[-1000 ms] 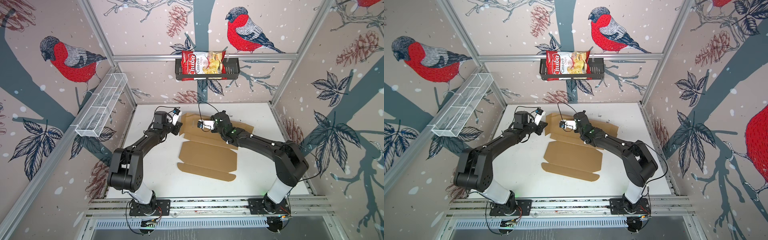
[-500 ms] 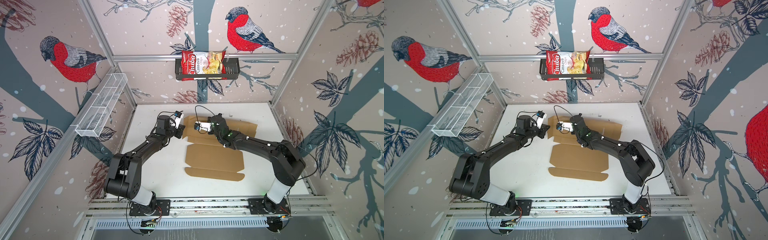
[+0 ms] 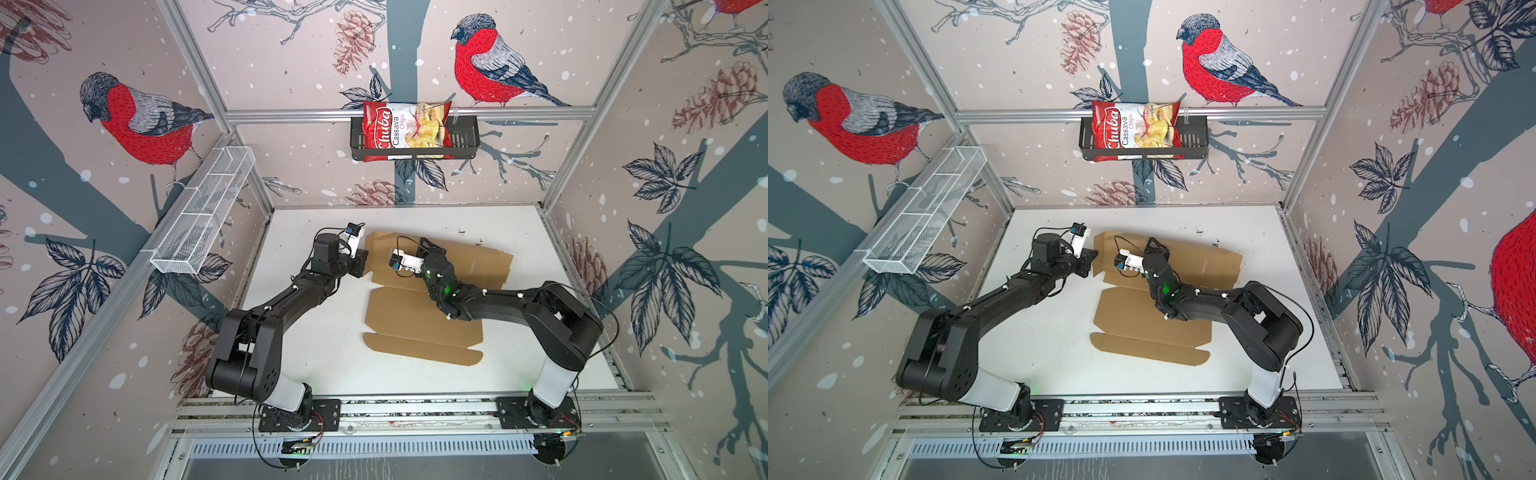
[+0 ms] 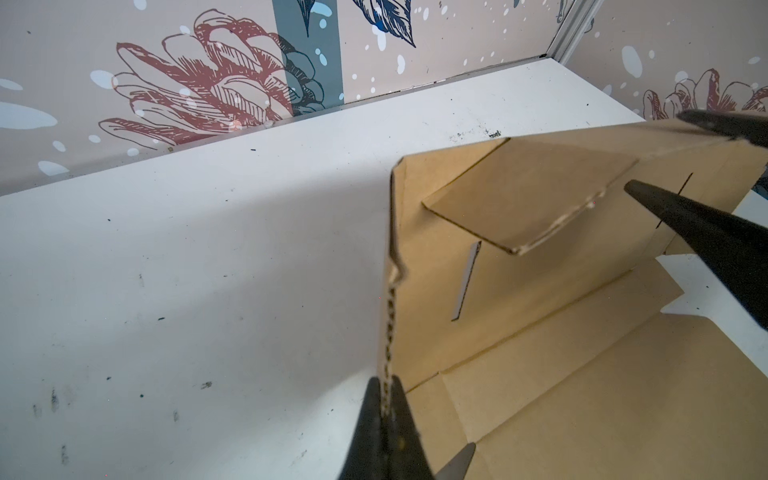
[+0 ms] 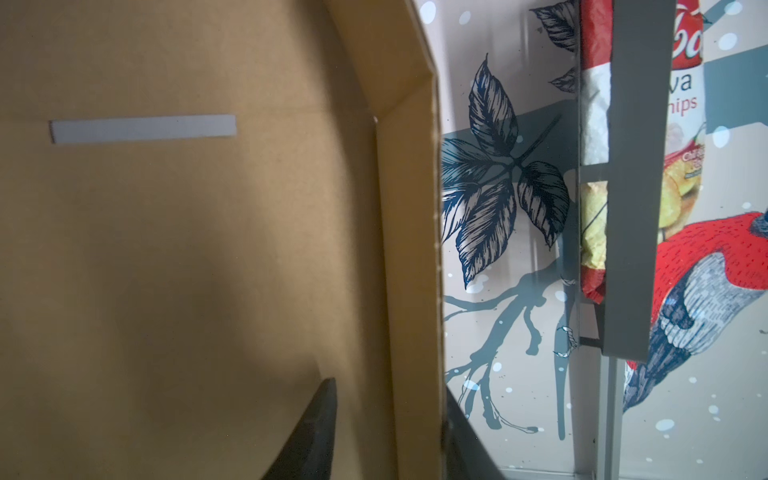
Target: Fold the paper box
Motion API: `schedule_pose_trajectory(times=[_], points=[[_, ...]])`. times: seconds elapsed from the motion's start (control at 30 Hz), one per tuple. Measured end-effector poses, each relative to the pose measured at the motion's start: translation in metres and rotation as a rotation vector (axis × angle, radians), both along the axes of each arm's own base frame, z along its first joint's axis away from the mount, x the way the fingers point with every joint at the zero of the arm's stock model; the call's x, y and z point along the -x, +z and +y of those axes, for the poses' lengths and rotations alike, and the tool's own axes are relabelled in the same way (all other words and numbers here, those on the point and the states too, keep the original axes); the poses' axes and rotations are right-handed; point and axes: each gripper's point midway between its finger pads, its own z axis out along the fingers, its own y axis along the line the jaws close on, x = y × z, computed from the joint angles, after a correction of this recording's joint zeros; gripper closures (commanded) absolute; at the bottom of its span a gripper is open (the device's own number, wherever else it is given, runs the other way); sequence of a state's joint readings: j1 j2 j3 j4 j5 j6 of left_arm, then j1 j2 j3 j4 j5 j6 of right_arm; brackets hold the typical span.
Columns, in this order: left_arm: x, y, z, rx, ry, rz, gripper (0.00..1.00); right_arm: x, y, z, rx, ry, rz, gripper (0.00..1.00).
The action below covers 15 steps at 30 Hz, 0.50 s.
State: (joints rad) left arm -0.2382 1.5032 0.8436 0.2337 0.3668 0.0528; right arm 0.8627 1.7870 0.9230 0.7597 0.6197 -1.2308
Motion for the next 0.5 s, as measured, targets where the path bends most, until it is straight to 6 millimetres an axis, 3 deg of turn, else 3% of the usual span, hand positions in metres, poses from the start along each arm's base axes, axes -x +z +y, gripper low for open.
schedule_pose_trajectory(times=[0.17, 0.5], points=[[0.0, 0.0, 0.0, -0.001, 0.0, 0.002, 1.0, -0.003, 0.006, 0.0, -0.039, -0.011, -0.046, 0.9], [0.005, 0.004, -0.016, -0.145, -0.023, -0.075, 1.0, -0.003, 0.005, -0.004, 0.018, -0.024, -0.08, 0.99]])
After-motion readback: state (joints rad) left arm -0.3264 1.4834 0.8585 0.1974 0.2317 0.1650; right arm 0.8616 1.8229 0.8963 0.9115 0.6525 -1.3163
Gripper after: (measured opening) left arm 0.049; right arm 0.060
